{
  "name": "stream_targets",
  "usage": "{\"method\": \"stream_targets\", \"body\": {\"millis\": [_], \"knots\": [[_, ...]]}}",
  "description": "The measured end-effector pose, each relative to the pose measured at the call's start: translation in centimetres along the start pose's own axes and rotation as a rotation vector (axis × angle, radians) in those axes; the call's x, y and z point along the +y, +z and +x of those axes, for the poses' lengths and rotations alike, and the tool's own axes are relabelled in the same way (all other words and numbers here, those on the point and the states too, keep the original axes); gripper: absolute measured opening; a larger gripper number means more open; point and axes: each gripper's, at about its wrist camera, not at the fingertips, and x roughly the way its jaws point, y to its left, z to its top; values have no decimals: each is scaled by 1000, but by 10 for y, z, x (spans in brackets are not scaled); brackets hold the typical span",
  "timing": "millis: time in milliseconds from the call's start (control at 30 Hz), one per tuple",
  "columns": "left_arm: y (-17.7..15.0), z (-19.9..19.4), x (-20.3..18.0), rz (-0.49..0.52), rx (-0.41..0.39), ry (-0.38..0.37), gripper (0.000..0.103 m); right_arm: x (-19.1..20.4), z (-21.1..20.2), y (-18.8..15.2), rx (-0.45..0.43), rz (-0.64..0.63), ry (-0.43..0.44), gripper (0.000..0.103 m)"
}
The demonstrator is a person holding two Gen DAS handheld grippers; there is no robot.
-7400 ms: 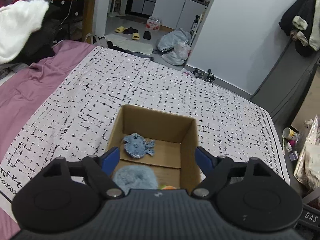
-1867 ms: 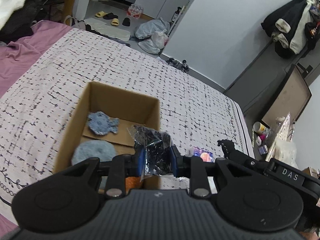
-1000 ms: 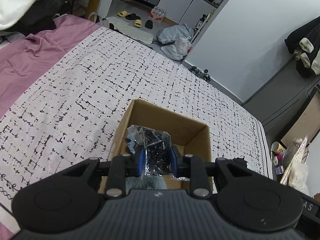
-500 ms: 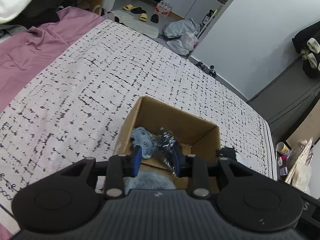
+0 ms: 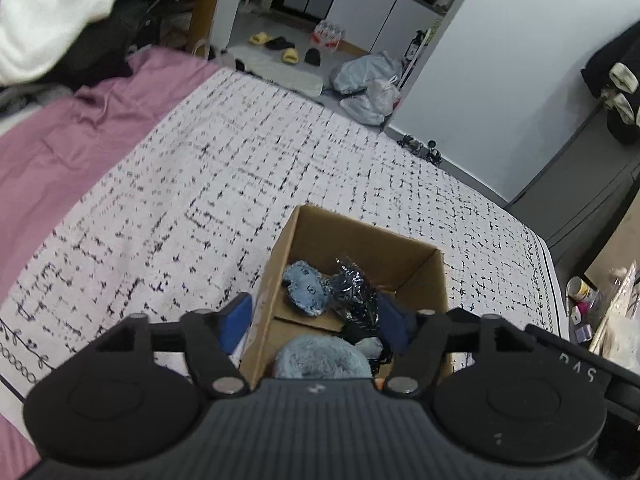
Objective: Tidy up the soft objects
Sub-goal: 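Open both tools to drop the black bag into the box, then move the left tool to the planet tissue pack while the right tool approaches the white tissue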
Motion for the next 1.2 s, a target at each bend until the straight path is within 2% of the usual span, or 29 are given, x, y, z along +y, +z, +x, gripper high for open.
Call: {"method": "stream_targets", "body": {"millis": [67,467,733,1200], "knots": [[-2,-5,-6,17,-23,15,78,-6,-7,-1,-6,15,0,78],[-14,-19,-33,76,-32,45,81,-40,-47,-4,-47,25,-28,94],[-24,-27,-50,101,-45,45,81,-61,-71,-7,-75,-9,-47,101],[-43,-31,-92,162,-34,39,81,-109,-99,-11,-90,12,-61,102]]}}
